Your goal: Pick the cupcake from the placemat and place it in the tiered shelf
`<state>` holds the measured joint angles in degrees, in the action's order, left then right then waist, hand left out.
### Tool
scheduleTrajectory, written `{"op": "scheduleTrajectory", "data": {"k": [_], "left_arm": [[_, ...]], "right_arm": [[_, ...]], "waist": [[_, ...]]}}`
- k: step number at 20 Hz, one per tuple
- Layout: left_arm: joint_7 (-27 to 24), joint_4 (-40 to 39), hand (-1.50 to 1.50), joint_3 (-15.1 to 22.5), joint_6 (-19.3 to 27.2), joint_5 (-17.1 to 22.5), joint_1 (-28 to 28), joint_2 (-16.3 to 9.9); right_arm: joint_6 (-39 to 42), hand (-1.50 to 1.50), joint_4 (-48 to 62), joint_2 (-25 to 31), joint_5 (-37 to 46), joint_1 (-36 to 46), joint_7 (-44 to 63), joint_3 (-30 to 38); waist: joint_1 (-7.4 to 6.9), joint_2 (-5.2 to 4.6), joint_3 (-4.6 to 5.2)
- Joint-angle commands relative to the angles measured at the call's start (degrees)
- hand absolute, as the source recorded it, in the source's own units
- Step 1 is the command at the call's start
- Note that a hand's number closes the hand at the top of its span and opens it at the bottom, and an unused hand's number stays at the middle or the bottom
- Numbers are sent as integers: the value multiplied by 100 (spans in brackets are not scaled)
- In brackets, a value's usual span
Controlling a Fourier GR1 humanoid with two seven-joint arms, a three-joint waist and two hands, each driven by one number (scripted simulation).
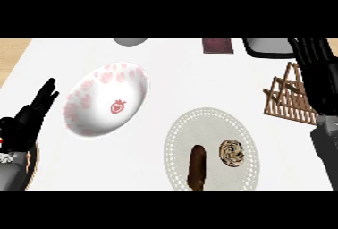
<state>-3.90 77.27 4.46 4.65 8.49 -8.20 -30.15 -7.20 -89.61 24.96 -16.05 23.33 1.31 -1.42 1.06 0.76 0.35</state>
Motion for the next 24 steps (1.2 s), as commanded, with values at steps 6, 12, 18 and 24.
{"op": "scheduleTrajectory", "data": {"k": [6, 12, 18, 24], "left_arm": [[152, 479, 0, 711, 477, -396, -289, 1175], [275, 420, 0, 618, 396, -165, -198, 1176], [232, 533, 0, 794, 507, -258, -43, 1408], [556, 655, 0, 809, 512, -360, -256, 1379]], "right_arm": [[1232, -150, 577, 190, -676, -795, 301, 120], [-993, 150, 1206, 126, 1316, -1614, -473, 174], [-983, -150, 1314, -778, 384, -2153, -2190, 868], [409, -150, 790, -72, 458, -2672, -1857, 212]], "waist": [[-33, -86, -38], [121, -149, -35], [18, -99, -62], [-37, -64, -33]]}}
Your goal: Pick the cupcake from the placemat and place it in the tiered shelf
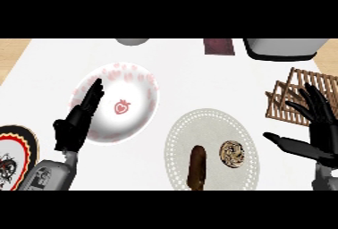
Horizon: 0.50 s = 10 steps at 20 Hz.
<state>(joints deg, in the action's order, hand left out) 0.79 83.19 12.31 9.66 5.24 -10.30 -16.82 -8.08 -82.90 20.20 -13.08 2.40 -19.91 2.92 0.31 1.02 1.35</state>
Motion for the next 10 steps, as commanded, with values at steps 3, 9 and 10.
{"op": "scheduleTrajectory", "data": {"k": [3, 9, 10], "left_arm": [[-94, -137, 0, 81, -13, -94, 47, 160], [-8, -191, 0, 36, 20, -219, -129, 216], [64, -171, 0, 19, -3, -166, -165, 252]], "right_arm": [[433, -150, -306, 722, 556, -371, 862, -484], [577, -150, -1657, 1444, 954, -262, 2769, -801], [716, -150, -1914, 1597, 971, -361, 2999, -849]], "waist": [[4, -93, -125], [18, -85, -122], [34, -81, -122]]}}
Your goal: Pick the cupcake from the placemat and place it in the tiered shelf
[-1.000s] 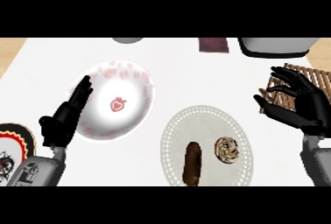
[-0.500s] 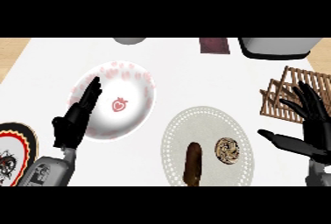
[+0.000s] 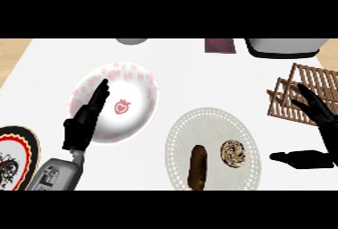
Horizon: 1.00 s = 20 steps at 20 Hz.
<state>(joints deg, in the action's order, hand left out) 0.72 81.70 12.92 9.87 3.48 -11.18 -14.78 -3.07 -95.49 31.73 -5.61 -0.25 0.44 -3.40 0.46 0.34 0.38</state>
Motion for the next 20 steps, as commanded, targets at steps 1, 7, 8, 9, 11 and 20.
{"op": "scheduleTrajectory", "data": {"k": [1, 7, 8, 9, 11, 20], "left_arm": [[-187, -151, 0, 11, 23, -127, 58, 83], [-146, 11, 0, 0, -106, -42, 168, 52], [-129, -43, 0, -131, -179, 54, 109, -20], [-291, -160, 0, -86, -106, -97, 87, 45], [113, -66, 0, 68, 73, -231, -164, 263], [-97, 257, 0, -164, -282, -303, 364, 311]], "right_arm": [[267, -150, -564, 481, 392, 59, 1047, -312], [1021, -150, -1346, 1344, 1033, 177, 2390, -954], [1087, -150, -1934, 1476, 1055, -91, 2787, -1050], [1243, -150, -1933, 1596, 941, 122, 3026, -833], [1113, -150, -2295, 1359, 1455, 64, 3512, -1375], [1463, -150, -2653, 90, 2086, 744, 4870, -1626]], "waist": [[-21, -26, -27], [-78, -22, -23], [19, -1, -18], [-4, -19, -24], [3, -17, -29], [-68, -30, -36]]}}
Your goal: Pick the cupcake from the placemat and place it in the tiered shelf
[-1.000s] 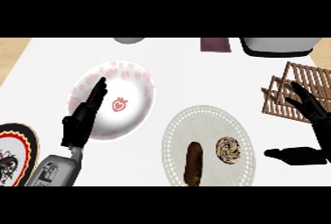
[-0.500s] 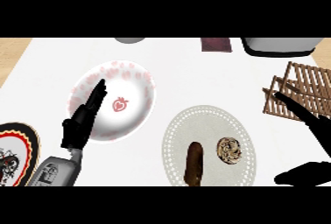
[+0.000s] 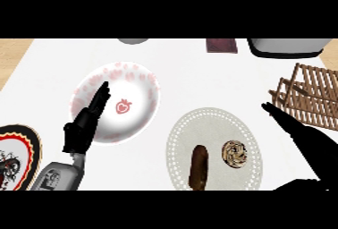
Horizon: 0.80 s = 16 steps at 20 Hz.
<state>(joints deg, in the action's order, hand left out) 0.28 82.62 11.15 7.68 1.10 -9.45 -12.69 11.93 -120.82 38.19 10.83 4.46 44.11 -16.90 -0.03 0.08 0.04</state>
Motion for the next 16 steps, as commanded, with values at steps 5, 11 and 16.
{"op": "scheduleTrajectory", "data": {"k": [5, 11, 16], "left_arm": [[-182, -181, 0, -105, -111, -281, 99, 263], [33, -201, 0, -405, -362, -253, -138, 246], [-217, -569, 0, -574, -467, -414, -257, 337]], "right_arm": [[144, -150, -506, -785, 1191, -379, 329, -412], [81, -150, 281, -1445, 1829, -176, -24, -456], [619, -150, -89, -1904, 1878, 42, 676, -538]], "waist": [[23, -3, -3], [0, -8, -4], [8, -10, -2]]}}
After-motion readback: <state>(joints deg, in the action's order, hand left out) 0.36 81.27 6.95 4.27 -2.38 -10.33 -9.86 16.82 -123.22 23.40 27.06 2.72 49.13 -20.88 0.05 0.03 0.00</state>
